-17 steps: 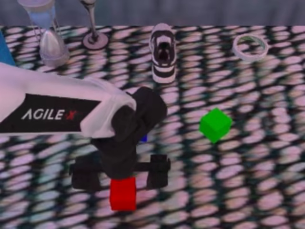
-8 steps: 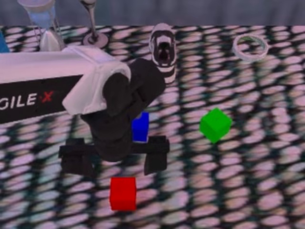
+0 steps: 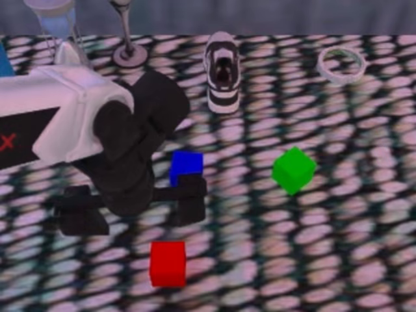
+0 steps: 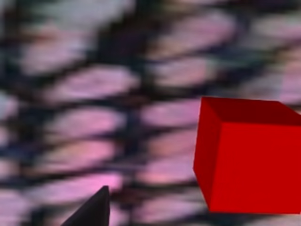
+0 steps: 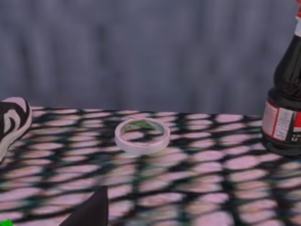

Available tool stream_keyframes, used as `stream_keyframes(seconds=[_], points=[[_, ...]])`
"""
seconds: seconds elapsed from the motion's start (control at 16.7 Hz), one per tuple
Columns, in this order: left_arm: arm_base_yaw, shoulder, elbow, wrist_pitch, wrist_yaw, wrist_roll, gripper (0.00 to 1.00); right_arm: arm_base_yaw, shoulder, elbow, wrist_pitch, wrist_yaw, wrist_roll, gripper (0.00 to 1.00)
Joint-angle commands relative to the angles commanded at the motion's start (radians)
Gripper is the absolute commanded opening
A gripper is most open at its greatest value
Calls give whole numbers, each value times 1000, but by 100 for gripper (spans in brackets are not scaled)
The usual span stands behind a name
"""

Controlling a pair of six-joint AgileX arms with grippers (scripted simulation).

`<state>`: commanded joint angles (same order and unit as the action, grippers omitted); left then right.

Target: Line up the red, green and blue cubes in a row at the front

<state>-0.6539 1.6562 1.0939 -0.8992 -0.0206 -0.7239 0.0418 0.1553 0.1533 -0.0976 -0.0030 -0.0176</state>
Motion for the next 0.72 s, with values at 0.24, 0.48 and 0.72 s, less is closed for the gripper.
stream_keyframes(seconds=[0.24,0.48,0.72], points=[[127,-258,-191,131,-8,34,100,65,315,285,-170,2,-32,100],[285,-627,-449,306,-13,127,100,145,774,635,-391,5,-73,100],[433,-1001,-706,487,-14,271,100,231,1239,980,-625,6,-117,100]])
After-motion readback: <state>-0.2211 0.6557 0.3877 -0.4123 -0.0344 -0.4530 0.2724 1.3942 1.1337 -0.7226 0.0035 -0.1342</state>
